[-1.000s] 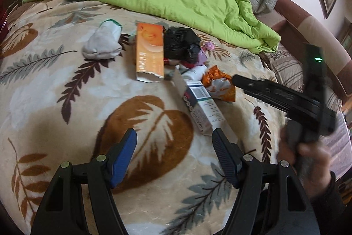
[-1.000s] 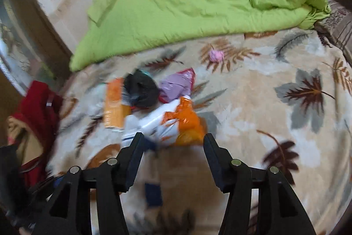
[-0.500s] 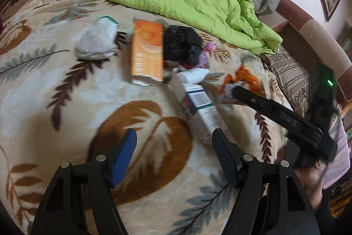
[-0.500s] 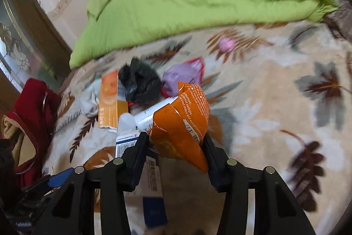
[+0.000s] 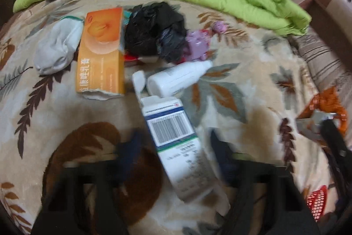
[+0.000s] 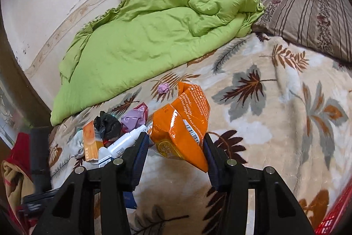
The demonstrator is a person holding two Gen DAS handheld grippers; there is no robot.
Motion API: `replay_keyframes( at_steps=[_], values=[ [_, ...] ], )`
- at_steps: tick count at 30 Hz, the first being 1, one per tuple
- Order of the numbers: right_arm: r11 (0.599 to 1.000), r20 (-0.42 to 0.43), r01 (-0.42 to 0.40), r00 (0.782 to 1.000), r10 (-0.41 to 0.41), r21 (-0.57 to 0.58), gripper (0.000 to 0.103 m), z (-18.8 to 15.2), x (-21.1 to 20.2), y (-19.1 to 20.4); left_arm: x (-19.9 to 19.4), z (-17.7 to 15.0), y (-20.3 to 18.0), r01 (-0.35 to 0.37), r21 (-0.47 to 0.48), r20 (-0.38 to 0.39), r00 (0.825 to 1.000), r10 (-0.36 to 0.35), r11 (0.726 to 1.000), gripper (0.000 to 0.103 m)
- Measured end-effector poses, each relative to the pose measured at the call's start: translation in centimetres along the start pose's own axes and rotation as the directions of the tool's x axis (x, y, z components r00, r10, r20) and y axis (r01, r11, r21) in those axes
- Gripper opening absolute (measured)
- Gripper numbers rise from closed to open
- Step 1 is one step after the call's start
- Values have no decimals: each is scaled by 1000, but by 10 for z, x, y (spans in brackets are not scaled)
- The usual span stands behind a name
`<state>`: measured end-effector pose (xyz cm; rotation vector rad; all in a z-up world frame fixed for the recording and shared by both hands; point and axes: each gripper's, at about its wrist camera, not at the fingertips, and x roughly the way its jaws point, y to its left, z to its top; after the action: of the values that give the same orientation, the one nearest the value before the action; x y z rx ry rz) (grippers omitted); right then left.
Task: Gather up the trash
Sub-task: 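Grasp the orange snack bag with the right tool while the left tool grasps the white-and-blue carton, then lift the orange bag and white-and-blue carton off the bed with both tools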
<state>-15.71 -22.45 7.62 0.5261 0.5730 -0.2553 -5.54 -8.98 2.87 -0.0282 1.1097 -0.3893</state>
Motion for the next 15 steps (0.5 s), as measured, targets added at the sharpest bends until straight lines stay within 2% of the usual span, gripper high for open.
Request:
replay_keyframes(
  at_steps=[1,7,10,13,15],
  values=[
    [1000,-5,-4,1000,4,-11,53,0,2,3,1,-1,4,12,-6,-6,1000,-12,1000,38],
    [996,-11,-47,999,47,-82,53,-9,-1,16,-34,-21,31,55,26,78,995,-57,998,37],
    [988,-27,-71,997,68,-139,53,-14,2,30,-60,-36,40,23,72,178,983,-35,997,37],
    [975,-35,-84,996,78,-208,53,-22,3,49,-75,-44,49,-69,81,282,958,43,994,37],
    [958,-57,-103,994,91,-268,53,-33,5,67,-78,-45,54,-96,70,326,943,68,993,37]
  ],
)
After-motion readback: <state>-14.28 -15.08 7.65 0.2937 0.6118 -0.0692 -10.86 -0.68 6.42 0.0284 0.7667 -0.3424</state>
